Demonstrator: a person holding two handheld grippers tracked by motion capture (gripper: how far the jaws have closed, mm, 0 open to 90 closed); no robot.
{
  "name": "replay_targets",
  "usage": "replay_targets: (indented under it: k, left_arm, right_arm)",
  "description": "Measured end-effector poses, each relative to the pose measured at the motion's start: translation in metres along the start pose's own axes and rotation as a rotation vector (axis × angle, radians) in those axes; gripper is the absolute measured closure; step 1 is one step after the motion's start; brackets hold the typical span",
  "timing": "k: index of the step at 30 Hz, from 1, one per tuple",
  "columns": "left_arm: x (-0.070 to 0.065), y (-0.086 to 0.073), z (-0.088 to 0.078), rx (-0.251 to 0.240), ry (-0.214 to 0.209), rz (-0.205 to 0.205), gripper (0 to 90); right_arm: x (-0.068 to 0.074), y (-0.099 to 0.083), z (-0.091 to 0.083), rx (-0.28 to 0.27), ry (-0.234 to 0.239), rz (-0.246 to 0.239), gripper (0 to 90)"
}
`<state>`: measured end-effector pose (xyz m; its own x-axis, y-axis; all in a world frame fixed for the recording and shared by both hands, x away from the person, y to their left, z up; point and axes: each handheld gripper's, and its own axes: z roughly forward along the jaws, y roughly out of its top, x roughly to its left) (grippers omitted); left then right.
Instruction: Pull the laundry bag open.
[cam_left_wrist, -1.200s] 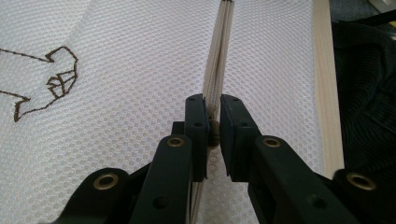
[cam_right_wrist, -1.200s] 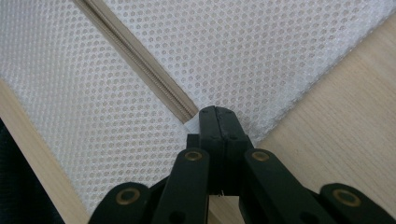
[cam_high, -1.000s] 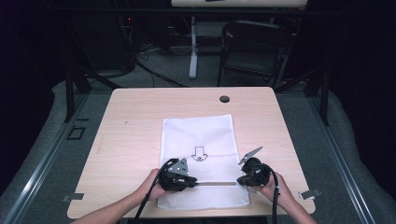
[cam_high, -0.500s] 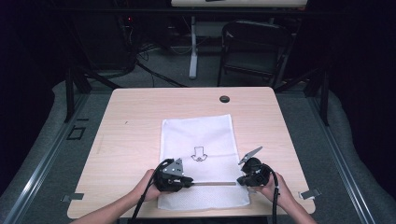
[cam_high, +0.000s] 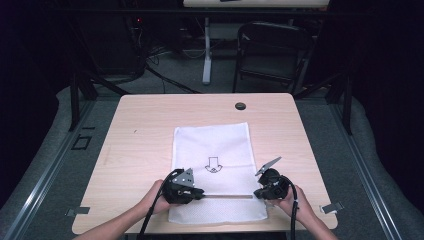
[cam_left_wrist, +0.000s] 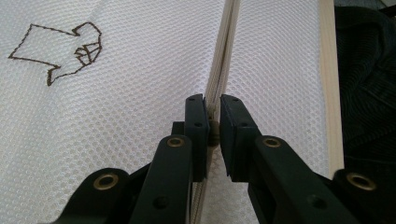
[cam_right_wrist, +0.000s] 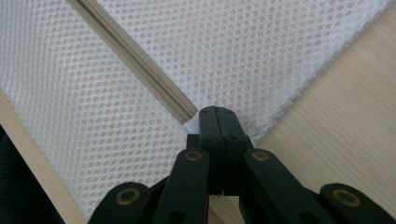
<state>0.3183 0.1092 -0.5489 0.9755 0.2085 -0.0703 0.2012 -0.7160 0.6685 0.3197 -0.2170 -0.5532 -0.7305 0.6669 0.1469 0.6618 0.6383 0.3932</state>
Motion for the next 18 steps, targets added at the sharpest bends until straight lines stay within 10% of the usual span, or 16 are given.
replay_targets:
  k: [18]
  left_arm:
    - [0.0, -0.01, -0.011, 0.001, 0.0, -0.016, 82.2]
  right_arm:
    - [0.0, 0.0, 0.0, 0.003, -0.007, 0.003, 90.0]
